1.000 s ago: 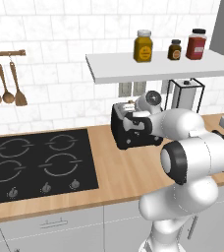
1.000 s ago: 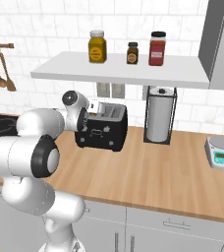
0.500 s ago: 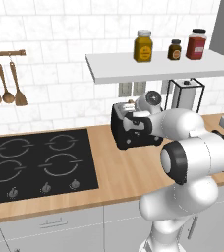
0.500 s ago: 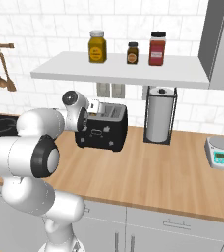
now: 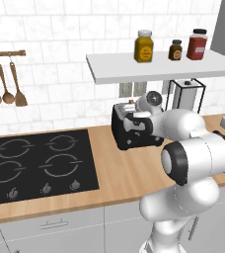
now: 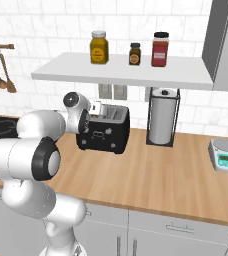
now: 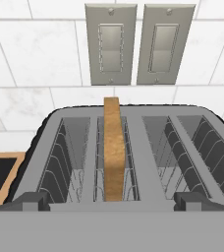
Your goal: Start the toaster. Once the lever pops up, take the bread to the plate on the dining counter.
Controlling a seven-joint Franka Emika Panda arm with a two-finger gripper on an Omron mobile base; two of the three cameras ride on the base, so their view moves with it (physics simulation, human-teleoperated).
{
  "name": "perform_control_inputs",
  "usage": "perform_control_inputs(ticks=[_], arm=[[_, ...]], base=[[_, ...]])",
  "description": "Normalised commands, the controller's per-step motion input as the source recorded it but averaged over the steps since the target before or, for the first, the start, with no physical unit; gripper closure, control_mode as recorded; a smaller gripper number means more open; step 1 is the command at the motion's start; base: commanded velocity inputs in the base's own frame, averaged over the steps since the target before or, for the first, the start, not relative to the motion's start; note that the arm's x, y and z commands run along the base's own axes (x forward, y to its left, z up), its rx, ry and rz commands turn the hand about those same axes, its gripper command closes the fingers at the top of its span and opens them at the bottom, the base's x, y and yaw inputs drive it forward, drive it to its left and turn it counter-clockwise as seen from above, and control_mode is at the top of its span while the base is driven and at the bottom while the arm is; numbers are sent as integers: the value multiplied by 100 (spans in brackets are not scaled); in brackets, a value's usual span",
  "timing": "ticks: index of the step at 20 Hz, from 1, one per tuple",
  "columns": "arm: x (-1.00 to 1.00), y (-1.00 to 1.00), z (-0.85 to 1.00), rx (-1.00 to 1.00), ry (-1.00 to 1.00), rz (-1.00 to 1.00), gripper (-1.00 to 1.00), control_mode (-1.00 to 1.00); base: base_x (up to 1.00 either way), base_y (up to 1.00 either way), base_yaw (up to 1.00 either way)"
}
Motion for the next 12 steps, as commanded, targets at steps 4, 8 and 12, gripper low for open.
perform_control_inputs(ticks=[4,8,12], arm=[[0,0,0,0,0,0,-100,-100],[0,0,0,0,0,0,-100,-100],[0,0,0,0,0,0,-100,-100]], base=[[0,0,0],[0,0,0],[0,0,0]])
